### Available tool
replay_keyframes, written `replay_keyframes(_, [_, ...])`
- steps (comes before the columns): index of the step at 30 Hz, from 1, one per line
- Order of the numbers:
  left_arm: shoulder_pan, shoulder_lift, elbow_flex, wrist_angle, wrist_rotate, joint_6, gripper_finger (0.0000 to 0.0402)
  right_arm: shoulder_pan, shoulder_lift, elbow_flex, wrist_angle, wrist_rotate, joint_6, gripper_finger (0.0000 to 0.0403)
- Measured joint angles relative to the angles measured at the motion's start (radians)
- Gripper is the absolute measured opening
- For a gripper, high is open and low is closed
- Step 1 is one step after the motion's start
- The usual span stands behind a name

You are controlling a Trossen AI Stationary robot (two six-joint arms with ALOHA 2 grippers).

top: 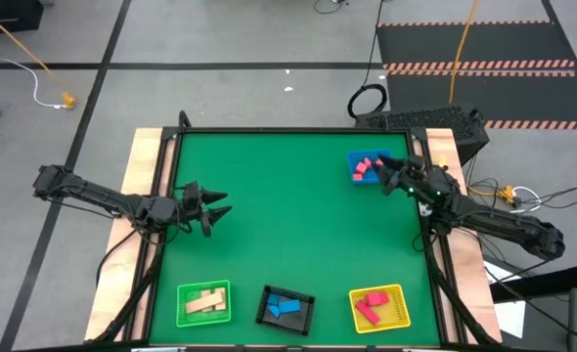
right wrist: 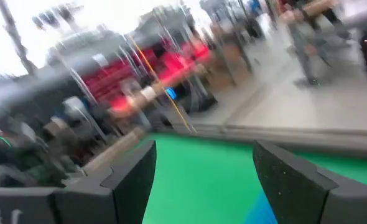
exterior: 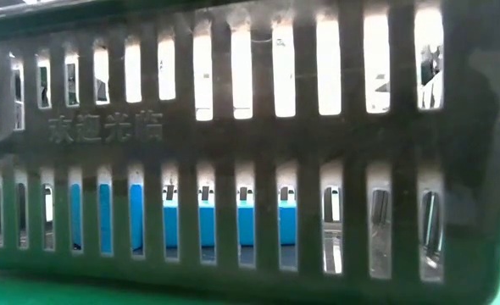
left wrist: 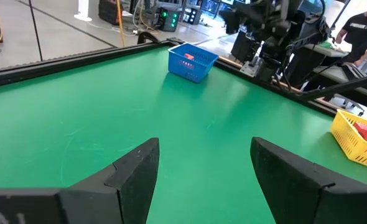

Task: Sort & place blocks by color
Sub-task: Return to Home Position

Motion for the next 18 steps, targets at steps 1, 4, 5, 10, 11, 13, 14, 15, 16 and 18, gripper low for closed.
replay_keyframes(1, [0.000,0.000,0.000,0.000,0.000,0.003,0.0253,0.000,-0.008,0.000,-0.044,0.005,0.001,0.0258])
replay_keyframes(4, [0.000,0.000,0.000,0.001,-0.001,0.001,0.0253,0.000,-0.013,-0.001,-0.096,0.002,0.001,0.0258])
replay_keyframes(5, [0.000,0.000,0.000,0.001,-0.001,0.001,0.0253,0.000,-0.015,-0.002,-0.092,0.002,0.001,0.0258])
replay_keyframes(10, [0.000,0.000,0.000,-0.002,0.000,0.002,0.0253,0.000,-0.018,-0.003,-0.089,0.001,0.001,0.0258])
replay_keyframes(11, [0.000,0.000,0.000,-0.002,0.000,0.002,0.0253,0.000,-0.018,-0.003,-0.089,0.001,0.001,0.0258])
replay_keyframes(13, [0.000,0.000,0.000,-0.001,-0.001,0.001,0.0253,0.000,-0.019,-0.004,-0.088,0.001,0.001,0.0258])
replay_keyframes(14, [0.000,0.000,0.000,-0.001,-0.001,0.001,0.0253,0.000,-0.019,-0.004,-0.087,0.001,0.001,0.0258])
replay_keyframes(15, [0.000,0.000,0.000,-0.001,-0.001,0.001,0.0253,0.000,-0.018,-0.004,-0.088,0.001,0.001,0.0258])
replay_keyframes(16, [0.000,0.000,0.000,-0.001,-0.001,0.001,0.0253,0.000,-0.018,-0.004,-0.088,0.001,0.001,0.0258])
replay_keyframes(18, [0.000,0.000,0.000,-0.001,-0.001,0.001,0.0253,0.000,-0.018,-0.004,-0.088,0.001,0.001,0.0258])
